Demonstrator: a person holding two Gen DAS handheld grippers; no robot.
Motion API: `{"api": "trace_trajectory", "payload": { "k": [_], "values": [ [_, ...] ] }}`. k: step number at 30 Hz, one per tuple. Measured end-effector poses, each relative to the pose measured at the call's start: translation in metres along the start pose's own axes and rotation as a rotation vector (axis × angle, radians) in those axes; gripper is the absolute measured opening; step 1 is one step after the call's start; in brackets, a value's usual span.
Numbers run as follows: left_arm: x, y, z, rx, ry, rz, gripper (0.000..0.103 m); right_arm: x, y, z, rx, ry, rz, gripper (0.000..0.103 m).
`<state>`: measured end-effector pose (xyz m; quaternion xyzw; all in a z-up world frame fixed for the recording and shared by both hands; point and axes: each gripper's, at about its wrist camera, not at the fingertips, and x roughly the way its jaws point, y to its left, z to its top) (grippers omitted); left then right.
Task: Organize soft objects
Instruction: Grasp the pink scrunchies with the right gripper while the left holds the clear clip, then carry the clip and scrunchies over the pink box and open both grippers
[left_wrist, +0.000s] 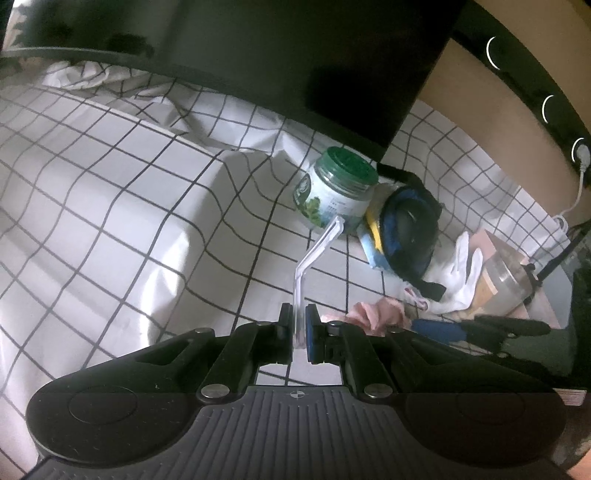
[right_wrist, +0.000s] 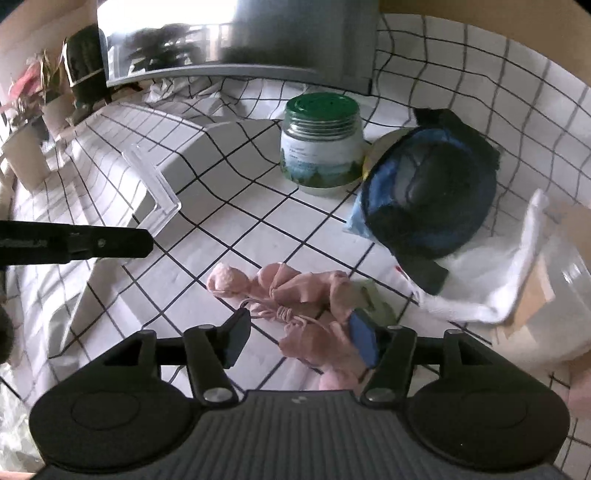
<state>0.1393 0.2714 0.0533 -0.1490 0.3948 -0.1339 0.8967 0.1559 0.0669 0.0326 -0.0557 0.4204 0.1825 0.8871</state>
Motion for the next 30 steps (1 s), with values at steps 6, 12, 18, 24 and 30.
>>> {"api": "trace_trajectory", "payload": {
  "k": [6,12,18,24,30],
  "values": [
    [0.001,0.003,-0.002,0.001,0.014,0.006,0.009,0.018,0.013,0.011,-0.046,-0.001,-0.049,0.044],
    [0.000,0.006,0.002,-0.005,0.000,0.010,0.009,0.003,0.024,0.016,-0.109,-0.013,-0.056,0.015],
    [-0.004,-0.004,0.029,0.030,-0.061,0.010,0.009,-0.043,0.019,0.037,-0.104,-0.124,-0.055,0.013],
    [-0.008,-0.041,0.079,0.119,-0.167,-0.016,0.009,-0.117,-0.014,0.071,-0.088,-0.324,-0.126,0.013],
    [0.000,-0.111,0.116,0.204,-0.200,-0.113,0.009,-0.180,-0.071,0.084,-0.045,-0.466,-0.264,0.013]
  ]
}}
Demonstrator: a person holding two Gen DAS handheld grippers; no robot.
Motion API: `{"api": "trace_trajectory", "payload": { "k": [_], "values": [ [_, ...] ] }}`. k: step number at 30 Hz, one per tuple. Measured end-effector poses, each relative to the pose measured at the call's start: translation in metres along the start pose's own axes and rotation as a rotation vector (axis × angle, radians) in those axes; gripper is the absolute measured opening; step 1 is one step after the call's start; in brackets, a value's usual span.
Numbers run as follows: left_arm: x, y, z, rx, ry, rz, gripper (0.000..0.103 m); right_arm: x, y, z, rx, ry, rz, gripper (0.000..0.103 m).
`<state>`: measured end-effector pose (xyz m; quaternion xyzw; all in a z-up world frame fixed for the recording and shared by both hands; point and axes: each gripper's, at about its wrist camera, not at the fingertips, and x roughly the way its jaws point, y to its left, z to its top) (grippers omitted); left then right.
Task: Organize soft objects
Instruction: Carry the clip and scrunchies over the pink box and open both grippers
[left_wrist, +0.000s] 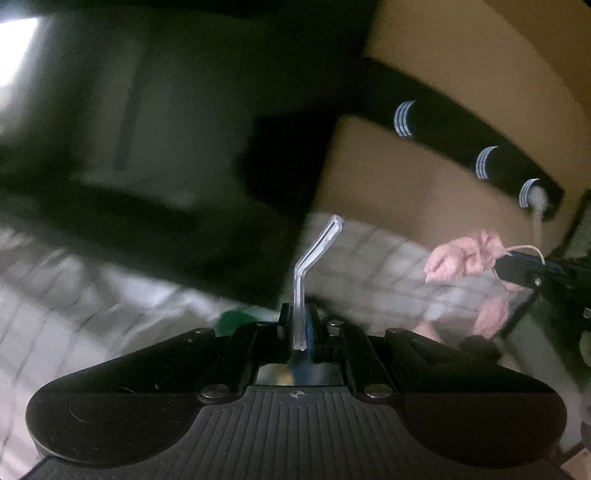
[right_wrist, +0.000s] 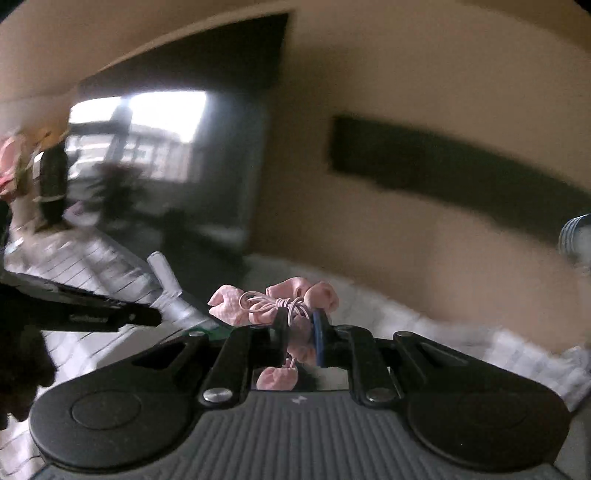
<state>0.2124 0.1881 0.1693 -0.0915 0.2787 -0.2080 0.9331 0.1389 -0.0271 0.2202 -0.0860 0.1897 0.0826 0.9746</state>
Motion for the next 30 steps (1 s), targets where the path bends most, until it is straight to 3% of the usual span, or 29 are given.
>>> {"api": "trace_trajectory", "payload": {
  "k": [6,13,17,22,24,30],
  "values": [
    [0.032,-0.084,0.017,0.083,0.030,-0.160,0.009,-0.031,-0.076,-0.008,0.067,-0.040,-0.166,0.013],
    [0.077,-0.183,0.003,0.156,0.111,-0.325,0.009,-0.052,-0.156,-0.029,0.168,-0.044,-0.289,0.013],
    [0.109,-0.225,-0.016,0.208,0.169,-0.318,0.009,-0.055,-0.178,-0.041,0.214,-0.047,-0.317,0.013],
    [0.151,-0.253,-0.043,0.265,0.305,-0.210,0.013,-0.034,-0.208,-0.065,0.343,0.028,-0.257,0.018],
    [0.155,-0.258,-0.050,0.300,0.306,-0.162,0.013,-0.017,-0.222,-0.075,0.410,0.094,-0.213,0.030],
    [0.153,-0.253,-0.049,0.289,0.329,-0.172,0.014,-0.009,-0.236,-0.109,0.525,0.158,-0.194,0.038]
  ]
}}
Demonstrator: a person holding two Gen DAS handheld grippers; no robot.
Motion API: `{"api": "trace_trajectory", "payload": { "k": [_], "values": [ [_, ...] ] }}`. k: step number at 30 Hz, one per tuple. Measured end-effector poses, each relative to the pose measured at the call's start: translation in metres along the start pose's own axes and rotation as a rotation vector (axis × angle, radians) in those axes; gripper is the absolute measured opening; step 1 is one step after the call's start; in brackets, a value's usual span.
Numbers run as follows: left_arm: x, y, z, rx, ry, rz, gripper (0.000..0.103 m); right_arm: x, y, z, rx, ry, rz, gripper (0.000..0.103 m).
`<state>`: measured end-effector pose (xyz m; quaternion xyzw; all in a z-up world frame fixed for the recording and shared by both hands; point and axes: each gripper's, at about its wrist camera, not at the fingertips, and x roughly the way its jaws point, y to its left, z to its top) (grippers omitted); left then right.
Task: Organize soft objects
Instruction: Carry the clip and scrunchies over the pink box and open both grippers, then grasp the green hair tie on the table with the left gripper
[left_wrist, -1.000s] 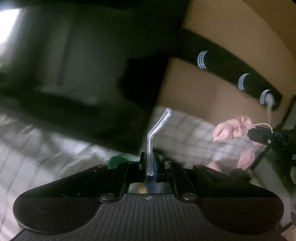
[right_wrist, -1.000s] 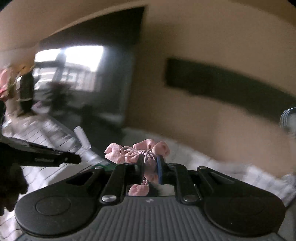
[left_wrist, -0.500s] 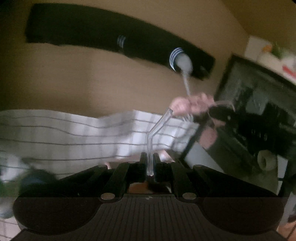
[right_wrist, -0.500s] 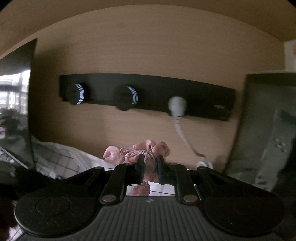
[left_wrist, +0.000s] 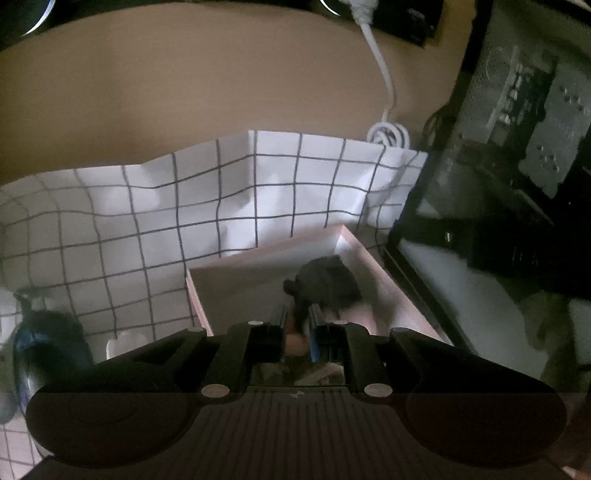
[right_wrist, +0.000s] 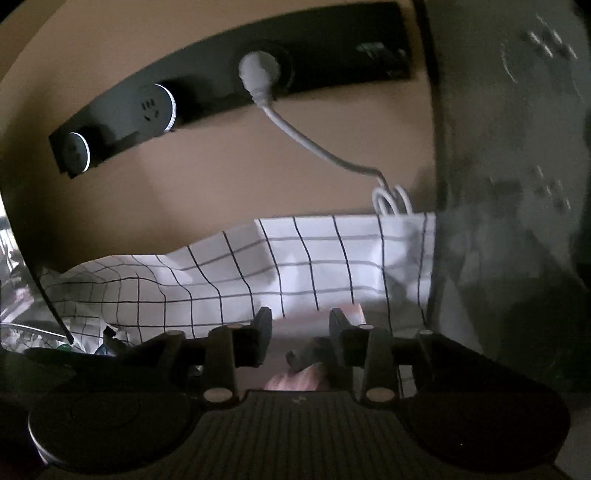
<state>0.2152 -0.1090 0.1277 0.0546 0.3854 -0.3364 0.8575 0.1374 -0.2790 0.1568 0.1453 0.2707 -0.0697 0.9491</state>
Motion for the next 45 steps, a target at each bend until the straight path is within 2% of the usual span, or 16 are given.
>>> {"api": "trace_trajectory", "payload": {
  "k": [4,6,8,11,16,20,23,25,30,32,35,38,41,45],
  "values": [
    [-0.024,0.017,-0.003,-0.099,-0.073,-0.043,0.013,-0.016,0.002,-0.025,-0.054,-0.013,-0.018,0.042],
    [-0.036,0.025,-0.005,-0.132,-0.116,-0.059,0.013,-0.028,0.008,-0.043,-0.100,-0.016,-0.032,0.051],
    [-0.051,0.033,-0.010,-0.149,-0.174,-0.061,0.013,-0.036,0.013,-0.057,-0.130,-0.003,-0.035,0.052],
    [-0.075,0.047,-0.024,-0.162,-0.260,-0.009,0.013,-0.042,0.020,-0.084,-0.142,0.053,-0.020,0.052],
    [-0.112,0.101,-0.061,-0.297,-0.278,0.089,0.013,-0.042,0.044,-0.117,-0.192,0.138,-0.002,0.052],
    [-0.136,0.157,-0.099,-0.425,-0.231,0.227,0.013,-0.037,0.070,-0.132,-0.228,0.184,0.033,0.053],
    [-0.148,0.190,-0.131,-0.523,-0.175,0.263,0.013,-0.029,0.096,-0.140,-0.265,0.212,0.061,0.054],
    [-0.148,0.200,-0.149,-0.546,-0.122,0.263,0.013,-0.022,0.114,-0.146,-0.288,0.234,0.081,0.054],
    [-0.125,0.189,-0.174,-0.529,-0.017,0.191,0.013,-0.015,0.156,-0.161,-0.378,0.271,0.106,0.054],
    [-0.112,0.177,-0.177,-0.495,0.001,0.172,0.013,-0.016,0.169,-0.169,-0.434,0.277,0.111,0.054],
    [-0.096,0.167,-0.175,-0.476,0.002,0.200,0.013,-0.024,0.179,-0.182,-0.519,0.266,0.098,0.054],
    [-0.083,0.170,-0.174,-0.538,-0.005,0.257,0.013,-0.028,0.178,-0.194,-0.560,0.280,0.093,0.054],
    [-0.069,0.170,-0.173,-0.576,-0.008,0.288,0.013,-0.027,0.167,-0.201,-0.557,0.302,0.085,0.054],
    [-0.058,0.163,-0.169,-0.571,-0.025,0.301,0.014,-0.018,0.145,-0.205,-0.516,0.335,0.080,0.054]
  ]
}}
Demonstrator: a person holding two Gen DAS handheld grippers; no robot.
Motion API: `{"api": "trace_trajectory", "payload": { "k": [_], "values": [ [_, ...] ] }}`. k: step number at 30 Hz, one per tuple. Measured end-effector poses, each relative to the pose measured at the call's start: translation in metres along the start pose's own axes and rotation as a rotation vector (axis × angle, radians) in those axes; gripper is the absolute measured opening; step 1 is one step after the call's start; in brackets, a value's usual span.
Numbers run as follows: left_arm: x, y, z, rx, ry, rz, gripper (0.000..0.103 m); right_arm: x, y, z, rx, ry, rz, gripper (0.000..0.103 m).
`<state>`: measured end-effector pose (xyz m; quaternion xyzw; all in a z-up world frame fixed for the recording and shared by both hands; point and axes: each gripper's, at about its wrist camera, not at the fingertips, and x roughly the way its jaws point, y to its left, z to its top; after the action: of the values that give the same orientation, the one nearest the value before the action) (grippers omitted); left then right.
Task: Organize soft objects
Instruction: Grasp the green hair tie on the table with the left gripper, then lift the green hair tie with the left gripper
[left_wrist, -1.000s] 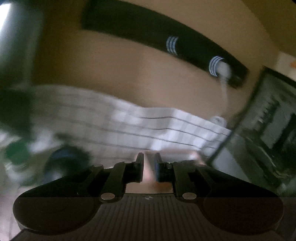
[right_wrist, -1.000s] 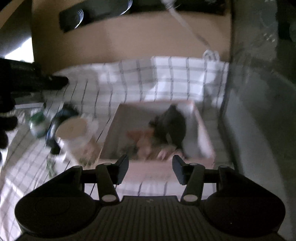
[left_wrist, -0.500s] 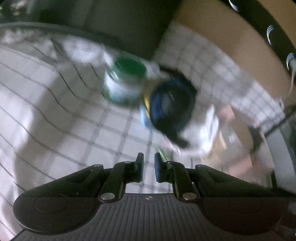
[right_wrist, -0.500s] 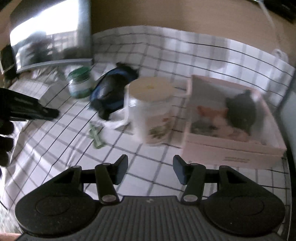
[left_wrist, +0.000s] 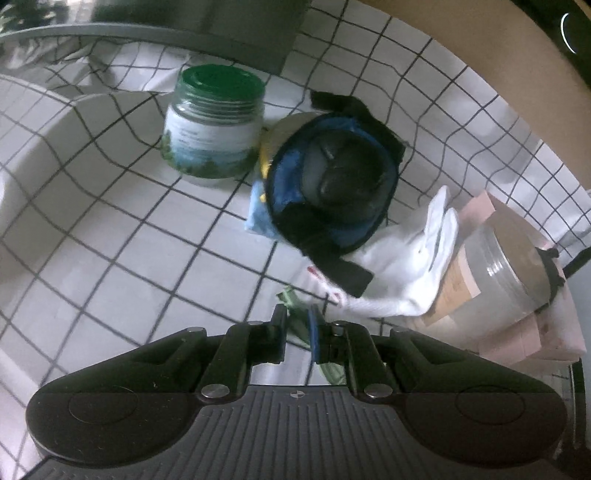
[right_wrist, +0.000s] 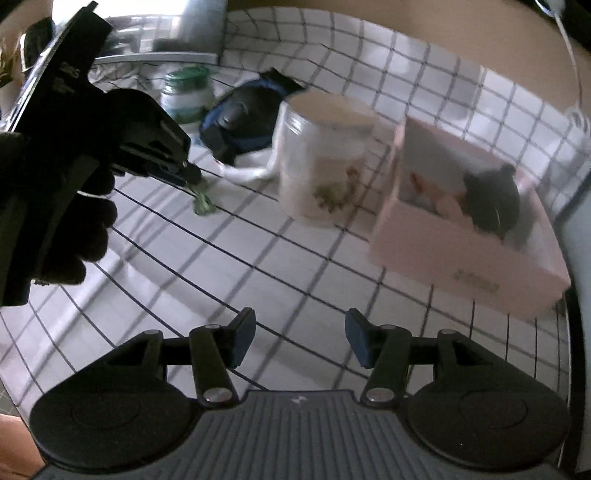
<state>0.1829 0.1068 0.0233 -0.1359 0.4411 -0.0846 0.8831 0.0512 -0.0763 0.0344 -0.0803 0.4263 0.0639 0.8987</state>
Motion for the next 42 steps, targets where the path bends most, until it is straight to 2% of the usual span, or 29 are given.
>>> {"api": "trace_trajectory", "payload": {
  "k": [4,6,10,12,17,21,25,29,33,39,42],
  "values": [
    [0.003,-0.018,-0.005,0.101,-0.026,0.033,0.016,0.011,-0.013,-0.007,0.029,0.029,0.039,0.054],
    [0.003,-0.025,-0.008,0.146,-0.029,0.058,0.020,0.014,-0.016,-0.007,0.024,0.028,0.054,0.054],
    [0.000,-0.033,-0.018,0.219,-0.051,0.098,0.021,0.018,-0.019,-0.006,0.009,0.013,0.076,0.054],
    [-0.001,-0.034,-0.020,0.221,-0.054,0.107,0.022,0.020,-0.021,-0.004,0.007,0.002,0.083,0.059],
    [0.006,-0.029,-0.005,0.139,-0.002,0.097,0.021,0.023,-0.018,-0.001,-0.001,-0.015,0.089,0.063],
    [0.008,-0.042,-0.004,0.223,0.016,0.133,0.022,0.023,-0.013,0.001,-0.019,-0.016,0.095,0.064],
    [0.002,-0.041,-0.012,0.380,0.018,0.084,0.020,0.021,-0.007,0.002,-0.039,-0.008,0.106,0.064],
    [-0.006,-0.021,-0.015,0.450,-0.003,0.056,0.019,0.020,0.000,0.004,-0.041,-0.010,0.104,0.064],
    [-0.009,0.003,-0.006,0.380,0.042,-0.042,0.019,0.022,0.005,0.005,-0.028,-0.010,0.113,0.064],
    [-0.010,-0.008,-0.009,0.380,0.052,0.002,0.019,0.013,0.010,0.014,-0.039,-0.063,0.135,0.064],
    [-0.010,-0.011,-0.013,0.405,0.057,-0.031,0.019,0.002,0.007,0.026,-0.030,-0.111,0.139,0.064]
  ]
}}
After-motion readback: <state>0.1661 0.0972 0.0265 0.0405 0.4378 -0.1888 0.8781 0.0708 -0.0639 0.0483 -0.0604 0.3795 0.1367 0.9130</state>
